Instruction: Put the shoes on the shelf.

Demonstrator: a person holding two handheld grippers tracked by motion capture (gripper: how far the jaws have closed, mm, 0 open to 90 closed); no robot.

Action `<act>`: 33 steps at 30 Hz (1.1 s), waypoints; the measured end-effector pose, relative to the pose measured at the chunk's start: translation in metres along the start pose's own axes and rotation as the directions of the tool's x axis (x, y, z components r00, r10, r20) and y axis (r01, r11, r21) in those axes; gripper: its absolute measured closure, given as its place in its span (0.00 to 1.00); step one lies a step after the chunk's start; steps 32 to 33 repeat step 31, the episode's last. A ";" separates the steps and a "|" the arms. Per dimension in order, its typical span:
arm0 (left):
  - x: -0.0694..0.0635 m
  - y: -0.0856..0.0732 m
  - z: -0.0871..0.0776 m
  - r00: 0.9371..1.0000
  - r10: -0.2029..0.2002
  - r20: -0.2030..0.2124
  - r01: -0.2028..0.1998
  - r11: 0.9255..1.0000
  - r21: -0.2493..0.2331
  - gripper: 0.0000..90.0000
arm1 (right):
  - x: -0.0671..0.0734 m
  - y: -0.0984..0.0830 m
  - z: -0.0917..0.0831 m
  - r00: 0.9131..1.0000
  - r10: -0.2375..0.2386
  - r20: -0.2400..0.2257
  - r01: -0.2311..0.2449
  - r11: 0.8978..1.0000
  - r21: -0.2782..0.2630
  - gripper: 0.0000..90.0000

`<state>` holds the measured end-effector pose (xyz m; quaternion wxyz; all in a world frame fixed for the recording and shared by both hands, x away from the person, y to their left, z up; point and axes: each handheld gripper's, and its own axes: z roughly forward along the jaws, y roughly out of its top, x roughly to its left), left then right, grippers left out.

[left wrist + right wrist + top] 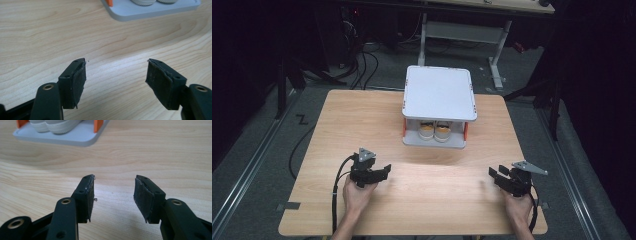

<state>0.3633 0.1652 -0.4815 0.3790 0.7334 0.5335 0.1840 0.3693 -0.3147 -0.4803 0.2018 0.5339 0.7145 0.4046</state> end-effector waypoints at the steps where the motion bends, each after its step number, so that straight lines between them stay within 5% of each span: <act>1: 0.001 -0.001 0.001 1.000 0.001 -0.004 -0.001 1.000 0.004 0.36 | -0.001 -0.001 0.002 1.000 -0.001 0.006 0.001 1.000 0.010 0.56; 13: 0.012 -0.014 0.012 0.996 -0.003 -0.088 0.006 0.999 0.033 0.36 | -0.004 -0.008 0.016 0.997 -0.042 0.070 0.038 0.998 0.060 0.54; 20: 0.008 -0.017 0.016 0.988 0.052 -0.146 -0.050 0.999 0.018 0.34 | -0.006 -0.007 0.023 0.993 -0.064 0.101 0.056 0.995 0.087 0.53; 24: 0.009 -0.017 0.016 0.988 0.050 -0.146 -0.048 0.999 0.018 0.33 | -0.002 -0.006 0.026 0.985 -0.119 0.124 0.107 0.989 0.103 0.51; 33: 0.008 -0.017 0.016 0.989 0.053 -0.142 -0.049 0.998 0.027 0.28 | -0.002 -0.006 0.026 0.987 -0.120 0.112 0.108 0.989 0.106 0.49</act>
